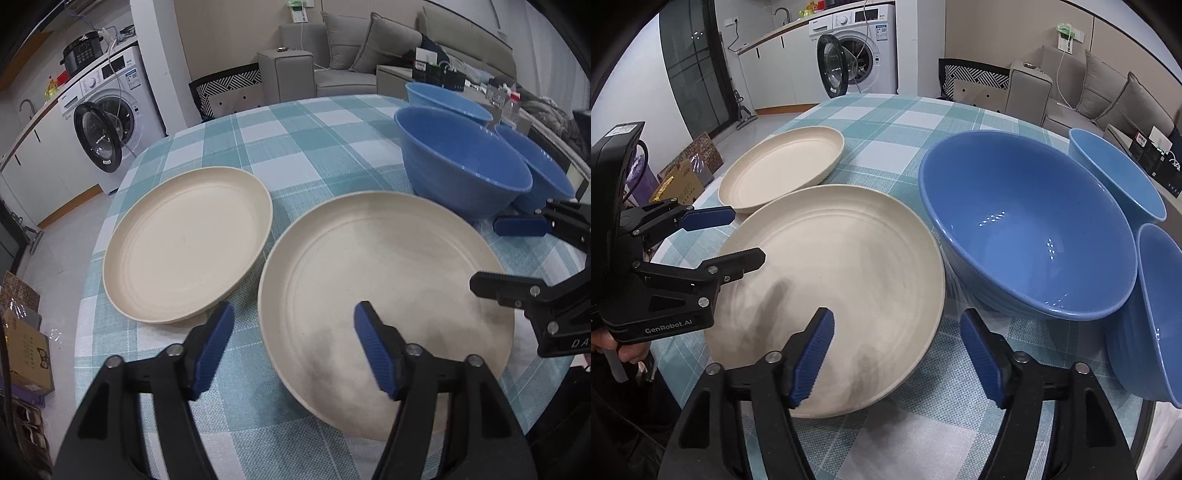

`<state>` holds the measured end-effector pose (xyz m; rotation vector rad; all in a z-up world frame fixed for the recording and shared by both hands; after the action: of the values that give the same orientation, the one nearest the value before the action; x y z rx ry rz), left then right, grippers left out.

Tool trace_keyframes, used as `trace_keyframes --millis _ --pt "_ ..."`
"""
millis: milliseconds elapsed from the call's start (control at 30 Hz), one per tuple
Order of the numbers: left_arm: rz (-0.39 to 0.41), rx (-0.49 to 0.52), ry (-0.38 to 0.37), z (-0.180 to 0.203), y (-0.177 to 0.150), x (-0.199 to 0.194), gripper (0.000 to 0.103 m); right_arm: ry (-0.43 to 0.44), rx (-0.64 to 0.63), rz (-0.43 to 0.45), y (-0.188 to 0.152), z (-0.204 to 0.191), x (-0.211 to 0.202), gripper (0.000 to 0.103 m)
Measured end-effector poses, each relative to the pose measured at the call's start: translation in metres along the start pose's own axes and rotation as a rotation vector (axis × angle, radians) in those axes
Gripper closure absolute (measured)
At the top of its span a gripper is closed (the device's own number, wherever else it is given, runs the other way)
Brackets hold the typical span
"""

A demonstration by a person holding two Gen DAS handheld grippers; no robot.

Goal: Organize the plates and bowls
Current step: 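Open the right gripper and pull it back from the cream plate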

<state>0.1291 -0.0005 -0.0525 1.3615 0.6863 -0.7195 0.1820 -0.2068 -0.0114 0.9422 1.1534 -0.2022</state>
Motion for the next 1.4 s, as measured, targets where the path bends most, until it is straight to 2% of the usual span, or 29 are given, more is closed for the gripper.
trace_keyframes --millis 33,233,333,500,833,1100,1400 --pt "0.009 -0.01 -0.01 -0.001 0.002 -0.003 0.023 0.006 0.002 0.005 0.001 0.0 -0.001 0.023" --pt "0.042 -0.068 -0.06 -0.013 0.011 -0.016 0.022 0.045 0.011 0.039 0.005 -0.004 -0.009 0.014" --pt "0.059 -0.119 -0.075 -0.022 0.017 -0.02 0.0 0.064 0.004 0.053 0.006 -0.007 -0.011 0.005" --pt "0.077 -0.185 -0.1 -0.037 0.024 -0.027 0.0 0.103 -0.005 0.081 0.01 -0.013 -0.015 0.001" --pt "0.102 -0.25 -0.048 -0.059 0.031 -0.03 0.0 0.099 0.002 0.141 0.016 -0.016 -0.027 0.001" --pt "0.152 -0.264 -0.005 -0.07 0.035 -0.043 0.0 0.105 0.005 0.186 0.026 -0.02 -0.038 0.001" --pt "0.2 -0.273 0.024 -0.081 0.046 -0.051 0.0 0.061 0.035 0.224 0.05 -0.008 -0.05 0.001"
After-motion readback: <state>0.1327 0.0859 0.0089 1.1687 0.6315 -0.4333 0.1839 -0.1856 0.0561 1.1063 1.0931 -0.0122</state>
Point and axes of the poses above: each gripper's, at about its wrist camera, not at the fingertips, and x roughly the way its jaws point, z to its right, y to its top, the point moved 5 cm from there along x, roughly the way its jaws point, and after that the axes turned 13 degrees about -x, right-handed, at the moved point
